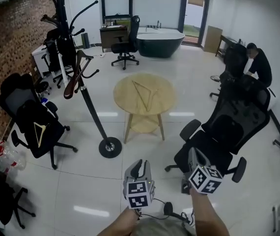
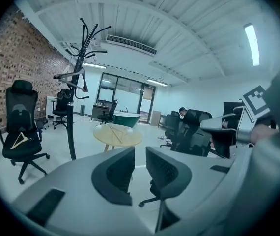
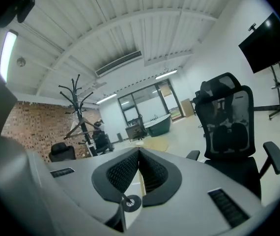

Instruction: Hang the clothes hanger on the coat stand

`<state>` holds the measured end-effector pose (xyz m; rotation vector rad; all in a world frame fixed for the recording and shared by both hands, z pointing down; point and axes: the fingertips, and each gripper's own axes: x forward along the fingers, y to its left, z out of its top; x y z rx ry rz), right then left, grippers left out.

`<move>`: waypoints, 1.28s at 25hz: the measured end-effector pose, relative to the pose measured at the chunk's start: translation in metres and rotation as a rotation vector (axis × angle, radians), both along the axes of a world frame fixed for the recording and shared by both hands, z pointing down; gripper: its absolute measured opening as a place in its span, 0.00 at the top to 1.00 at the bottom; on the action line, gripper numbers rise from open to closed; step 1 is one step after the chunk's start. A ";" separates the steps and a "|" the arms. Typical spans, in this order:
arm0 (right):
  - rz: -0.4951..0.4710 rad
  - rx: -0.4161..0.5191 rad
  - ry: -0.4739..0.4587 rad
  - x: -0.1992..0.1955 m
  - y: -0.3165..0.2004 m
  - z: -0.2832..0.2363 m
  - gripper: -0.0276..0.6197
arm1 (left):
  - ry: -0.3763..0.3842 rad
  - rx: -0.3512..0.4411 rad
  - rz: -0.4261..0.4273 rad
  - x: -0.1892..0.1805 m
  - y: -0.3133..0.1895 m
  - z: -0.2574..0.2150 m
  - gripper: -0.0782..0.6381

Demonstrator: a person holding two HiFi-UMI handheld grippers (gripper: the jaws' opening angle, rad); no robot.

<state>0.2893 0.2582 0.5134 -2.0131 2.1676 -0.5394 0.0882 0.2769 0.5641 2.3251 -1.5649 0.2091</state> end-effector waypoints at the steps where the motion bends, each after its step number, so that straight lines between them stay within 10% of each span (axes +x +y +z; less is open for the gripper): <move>1: -0.014 0.006 0.000 0.007 -0.009 -0.001 0.93 | -0.001 0.004 -0.007 0.009 -0.007 -0.002 0.78; 16: -0.192 0.048 0.008 0.205 -0.113 -0.029 0.85 | -0.011 0.023 -0.122 0.223 -0.094 -0.046 0.78; 32: -0.170 0.011 0.045 0.189 -0.205 -0.025 0.85 | -0.003 -0.010 -0.066 0.215 -0.207 -0.038 0.78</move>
